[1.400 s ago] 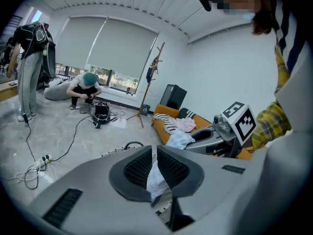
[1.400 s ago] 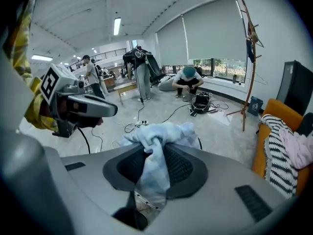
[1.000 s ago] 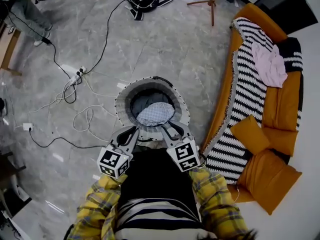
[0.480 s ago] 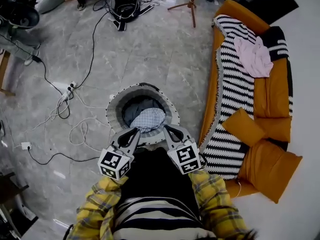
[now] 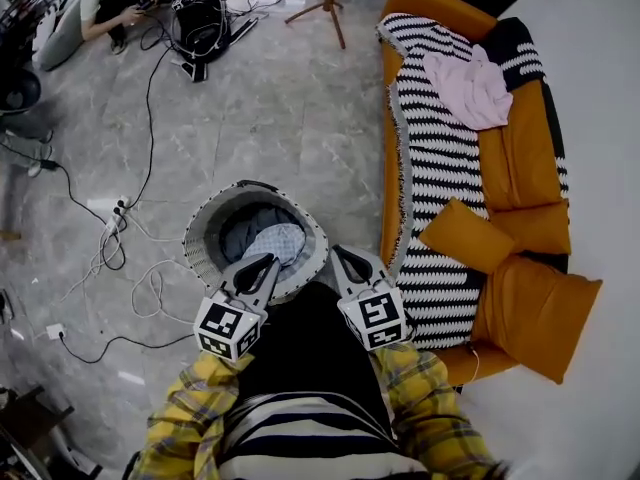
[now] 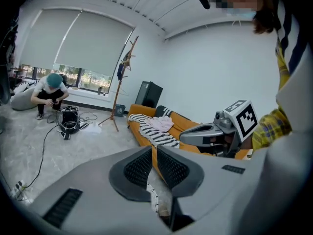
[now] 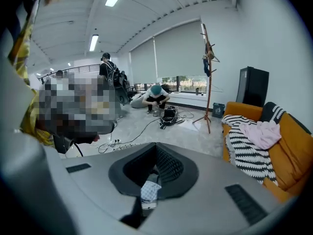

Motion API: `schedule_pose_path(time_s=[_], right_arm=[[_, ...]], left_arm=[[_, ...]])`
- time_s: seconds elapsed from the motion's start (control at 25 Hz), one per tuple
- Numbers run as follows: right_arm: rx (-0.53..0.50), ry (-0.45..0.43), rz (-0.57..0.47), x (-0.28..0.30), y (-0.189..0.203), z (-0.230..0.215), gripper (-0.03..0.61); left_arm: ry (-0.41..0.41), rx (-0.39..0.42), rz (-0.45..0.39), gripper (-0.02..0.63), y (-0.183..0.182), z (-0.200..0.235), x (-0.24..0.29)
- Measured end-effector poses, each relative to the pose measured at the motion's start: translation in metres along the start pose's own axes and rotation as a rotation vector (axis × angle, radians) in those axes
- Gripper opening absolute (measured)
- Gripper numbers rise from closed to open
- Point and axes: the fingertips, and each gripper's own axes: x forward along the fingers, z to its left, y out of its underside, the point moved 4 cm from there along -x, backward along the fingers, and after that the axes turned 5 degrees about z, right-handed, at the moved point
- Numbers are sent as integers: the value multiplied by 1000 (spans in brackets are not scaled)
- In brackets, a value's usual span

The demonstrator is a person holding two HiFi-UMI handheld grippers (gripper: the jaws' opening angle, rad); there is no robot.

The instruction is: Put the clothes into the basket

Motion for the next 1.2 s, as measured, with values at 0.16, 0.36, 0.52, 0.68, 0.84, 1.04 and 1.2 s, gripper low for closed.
schedule_pose_path(time_s=[0.16,0.36,0.52,0.68,0.84,1.04,1.2], right_arm=[[54,58,-29,-17,0,-49,25],[77,110,-18,-39,9,-138,25],[112,169,-24,-61,15,-210,25],[136,212,-34,-79,19,-263,25],[160,265,-53,-93,17,-307,25],[198,317,-63,-102,20,-355,25],[218,344,-70,-101,19,-380,25]], left_arm=[[38,28,10,35,-23,-21,35],[72,33,22,35,-50,-59,99],[105,59,31,35,-78,-89,154],[135,85,33,35,-101,-117,199],[166,110,39,35,-123,-139,239],[190,142,50,35,-144,-161,285],[208,165,45,35,-162,-167,316]])
